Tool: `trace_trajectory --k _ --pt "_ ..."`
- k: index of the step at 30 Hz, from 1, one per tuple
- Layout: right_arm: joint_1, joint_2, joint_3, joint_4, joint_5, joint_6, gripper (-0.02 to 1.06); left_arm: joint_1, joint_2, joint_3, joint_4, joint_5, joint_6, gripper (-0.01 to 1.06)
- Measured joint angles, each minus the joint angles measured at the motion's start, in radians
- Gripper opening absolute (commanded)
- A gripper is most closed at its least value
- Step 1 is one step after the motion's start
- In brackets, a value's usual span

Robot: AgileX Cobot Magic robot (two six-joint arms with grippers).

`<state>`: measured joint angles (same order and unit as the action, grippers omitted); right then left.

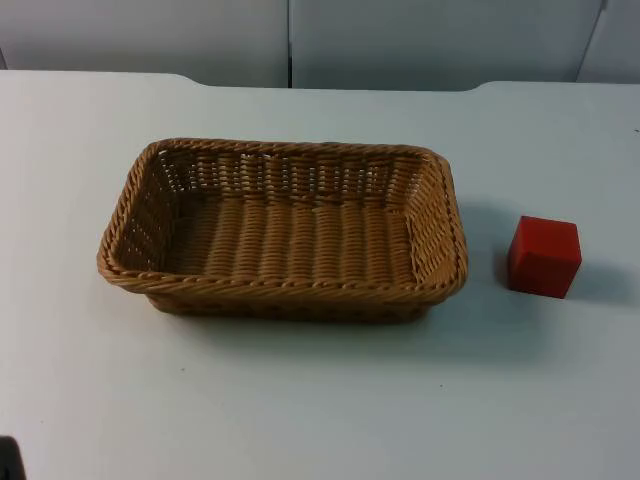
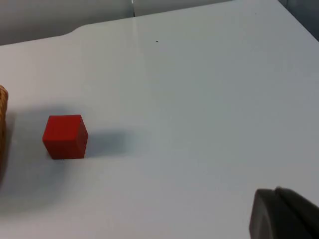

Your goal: Pick up the basket with the left hand and place the cube into the basket with the right hand.

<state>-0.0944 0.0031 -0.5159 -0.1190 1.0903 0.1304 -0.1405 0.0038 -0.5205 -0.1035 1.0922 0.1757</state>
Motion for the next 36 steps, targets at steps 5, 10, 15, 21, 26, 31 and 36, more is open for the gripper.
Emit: trace_trajectory --k 5,10,15,21,26,31,36 --pt "0.000 0.000 0.000 0.000 0.000 0.000 0.00 0.000 0.051 -0.016 -0.072 0.004 0.005 0.00" --pt "0.000 0.000 0.000 0.000 0.000 0.000 0.00 0.000 0.417 -0.129 -0.317 0.004 0.133 0.00" --pt "0.000 0.000 0.000 0.000 0.000 0.000 0.00 0.000 0.810 -0.252 -0.522 -0.002 0.323 0.00" --pt "0.000 0.000 0.000 0.000 0.000 0.000 0.00 0.000 1.216 -0.403 -0.683 -0.001 0.469 0.20" --pt "0.000 0.000 0.000 0.000 0.000 0.000 0.00 -0.015 1.466 -0.479 -0.890 0.051 0.565 0.50" --pt "0.000 0.000 0.000 0.000 0.000 0.000 0.00 -0.060 1.606 -0.494 -0.906 0.012 0.576 0.63" --pt "0.000 0.000 0.000 -0.002 0.000 0.000 0.00 -0.091 1.699 -0.494 -0.802 -0.141 0.500 0.63"
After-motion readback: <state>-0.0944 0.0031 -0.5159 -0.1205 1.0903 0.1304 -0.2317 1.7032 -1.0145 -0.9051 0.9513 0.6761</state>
